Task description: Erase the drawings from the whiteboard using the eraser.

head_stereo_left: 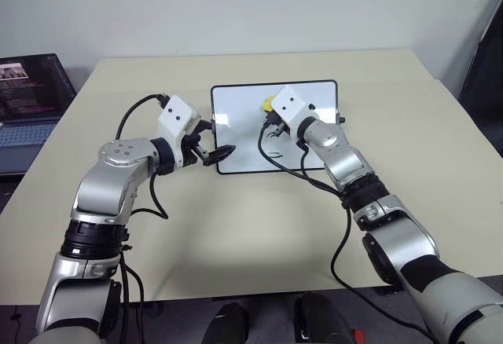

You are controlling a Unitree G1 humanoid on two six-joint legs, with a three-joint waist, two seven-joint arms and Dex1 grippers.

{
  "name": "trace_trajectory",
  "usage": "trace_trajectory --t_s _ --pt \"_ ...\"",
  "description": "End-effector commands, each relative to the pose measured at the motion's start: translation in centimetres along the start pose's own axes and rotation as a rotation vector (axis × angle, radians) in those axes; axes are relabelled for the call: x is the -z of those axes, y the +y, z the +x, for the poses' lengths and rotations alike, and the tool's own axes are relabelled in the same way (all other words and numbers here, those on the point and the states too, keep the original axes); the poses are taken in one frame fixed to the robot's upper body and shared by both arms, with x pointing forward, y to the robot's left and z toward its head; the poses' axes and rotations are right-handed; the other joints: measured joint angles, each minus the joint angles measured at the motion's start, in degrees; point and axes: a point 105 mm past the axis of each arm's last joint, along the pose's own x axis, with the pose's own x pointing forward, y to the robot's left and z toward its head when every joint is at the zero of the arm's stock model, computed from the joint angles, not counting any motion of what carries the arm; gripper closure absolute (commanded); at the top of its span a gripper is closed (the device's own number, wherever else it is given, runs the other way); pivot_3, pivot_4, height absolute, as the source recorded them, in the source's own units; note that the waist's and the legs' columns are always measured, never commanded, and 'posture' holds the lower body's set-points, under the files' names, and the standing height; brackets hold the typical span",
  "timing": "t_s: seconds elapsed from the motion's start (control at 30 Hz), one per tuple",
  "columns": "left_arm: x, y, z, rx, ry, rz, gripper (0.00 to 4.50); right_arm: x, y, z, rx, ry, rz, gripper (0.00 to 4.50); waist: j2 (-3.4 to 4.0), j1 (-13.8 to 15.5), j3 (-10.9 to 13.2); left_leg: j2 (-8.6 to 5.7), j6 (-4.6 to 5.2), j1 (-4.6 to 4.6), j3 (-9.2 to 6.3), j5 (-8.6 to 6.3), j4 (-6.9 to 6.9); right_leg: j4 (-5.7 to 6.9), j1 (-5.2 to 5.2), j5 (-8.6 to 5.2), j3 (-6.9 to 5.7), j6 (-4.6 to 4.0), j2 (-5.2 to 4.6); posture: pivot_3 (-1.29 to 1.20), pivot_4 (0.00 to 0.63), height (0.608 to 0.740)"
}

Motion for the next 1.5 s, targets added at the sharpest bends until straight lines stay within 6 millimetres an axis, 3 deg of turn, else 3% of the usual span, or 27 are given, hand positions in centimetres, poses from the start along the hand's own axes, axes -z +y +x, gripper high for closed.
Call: trace_trajectory --t_s 0.03,0.2,0.43,0.57,0.77,1.03,1.2,1.5 --pt "-1.3 0.0 -0.1 -0.007 -0.043 0.039 0.00 2.7 -0.1 -0.9 0.012 0.083 -0.017 3.25 -0.02 -0.02 -0.01 0.00 0.00 0.01 0.00 0.00 0.01 0.00 0.01 0.00 0.00 0.00 0.00 0.00 0.150 0.740" --pt "-1.4 -0.2 0.1 0.005 -0.046 0.042 0.00 3.0 -0.3 -1.2 0.035 0.088 -0.005 3.25 -0.03 -0.04 -0.02 0.01 0.01 0.03 0.00 0.00 0.11 0.01 0.07 0.01 0.01 0.01 0.02 0.00 0.150 0.740" --pt "-1.5 -0.2 0.2 0.008 -0.049 0.042 0.00 3.1 3.4 -1.2 -0.105 0.099 -0.026 3.25 -0.05 -0.21 -0.04 0.01 0.00 0.04 0.01 0.00 0.21 0.02 0.11 0.02 0.01 0.02 0.06 0.00 0.150 0.740" --pt "-1.5 -0.2 0.2 0.008 -0.048 0.042 0.00 2.6 2.8 -1.1 -0.073 0.088 -0.021 3.25 -0.05 -0.47 -0.04 0.01 0.00 0.09 0.06 0.00 0.23 0.03 0.11 0.05 0.04 -0.03 0.15 0.00 0.150 0.740" --pt "-1.3 -0.3 0.1 0.005 -0.045 0.038 0.00 0.8 -0.3 -0.6 0.038 0.041 -0.029 3.25 -0.05 -0.39 -0.03 0.02 -0.01 0.05 0.04 0.01 0.36 0.04 0.11 0.09 0.02 -0.05 0.18 0.00 0.150 0.740" --pt "-1.3 -0.3 -0.1 0.002 -0.045 0.036 0.00 3.1 -1.2 -0.9 0.051 0.109 -0.038 3.26 -0.06 -0.04 -0.03 0.02 0.00 0.02 0.01 0.00 0.41 0.03 0.13 0.11 0.02 -0.03 0.17 0.00 0.150 0.740" --pt "-1.3 -0.3 -0.1 0.002 -0.047 0.035 0.00 3.7 -1.0 -1.0 0.058 0.130 -0.027 3.27 -0.06 -0.03 -0.03 0.01 0.00 0.02 -0.01 0.00 0.50 0.03 0.20 0.13 0.00 0.00 0.17 0.00 0.150 0.740" --pt "-1.3 -0.3 -0.2 -0.002 -0.048 0.032 0.00 4.3 -2.5 -1.9 0.129 0.133 0.033 3.27 -0.06 0.12 -0.03 0.01 0.00 0.02 -0.05 0.00 0.55 0.03 0.25 0.14 -0.01 0.02 0.17 0.00 0.150 0.740"
